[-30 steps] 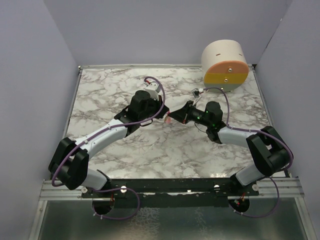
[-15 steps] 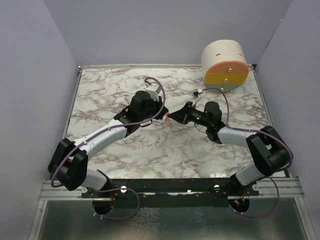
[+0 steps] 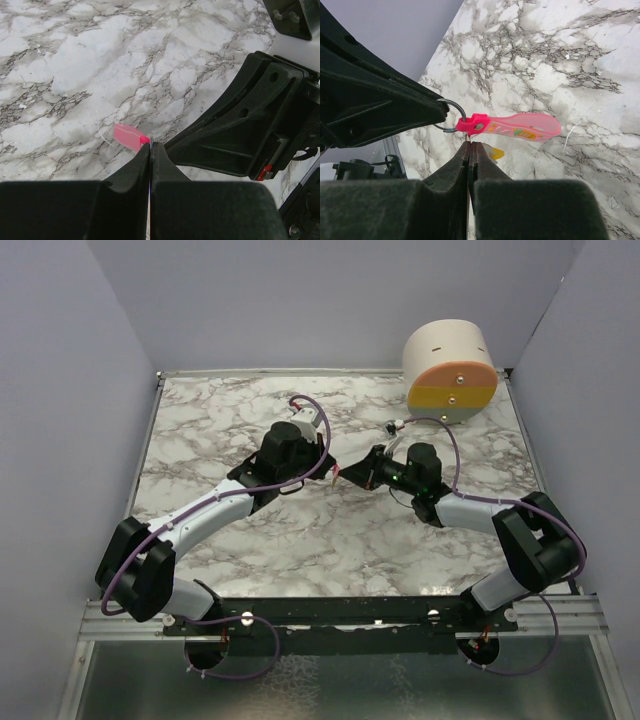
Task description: Put the keys on the keyring
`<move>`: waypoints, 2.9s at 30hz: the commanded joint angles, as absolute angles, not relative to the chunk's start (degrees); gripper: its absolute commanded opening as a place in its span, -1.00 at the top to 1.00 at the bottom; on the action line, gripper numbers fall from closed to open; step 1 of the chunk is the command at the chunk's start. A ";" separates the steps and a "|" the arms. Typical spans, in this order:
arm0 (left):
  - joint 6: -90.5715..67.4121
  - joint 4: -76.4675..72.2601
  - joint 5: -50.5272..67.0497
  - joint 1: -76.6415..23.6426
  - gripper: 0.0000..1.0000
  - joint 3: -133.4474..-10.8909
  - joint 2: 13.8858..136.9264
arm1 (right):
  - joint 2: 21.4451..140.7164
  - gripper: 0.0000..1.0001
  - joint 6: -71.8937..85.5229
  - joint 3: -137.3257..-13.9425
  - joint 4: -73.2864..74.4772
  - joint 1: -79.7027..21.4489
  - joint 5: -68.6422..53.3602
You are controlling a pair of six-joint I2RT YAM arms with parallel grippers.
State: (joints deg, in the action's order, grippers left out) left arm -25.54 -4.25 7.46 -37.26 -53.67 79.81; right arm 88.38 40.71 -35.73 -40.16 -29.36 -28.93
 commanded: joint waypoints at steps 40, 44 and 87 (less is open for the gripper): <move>-21.67 -3.58 10.33 -38.31 1.00 -57.10 81.34 | 83.14 0.99 35.07 -35.80 -42.80 -29.75 -32.91; -21.28 -3.43 10.55 -38.58 1.00 -56.90 81.13 | 83.22 0.99 35.06 -35.86 -42.63 -29.71 -32.53; -18.72 -0.27 12.29 -38.85 1.00 -55.91 77.69 | 82.67 0.98 32.82 -36.18 -38.61 -29.71 -28.27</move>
State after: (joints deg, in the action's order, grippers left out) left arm -19.53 -0.99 9.78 -38.50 -56.42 79.66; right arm 83.94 34.44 -35.73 -39.88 -29.56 -30.61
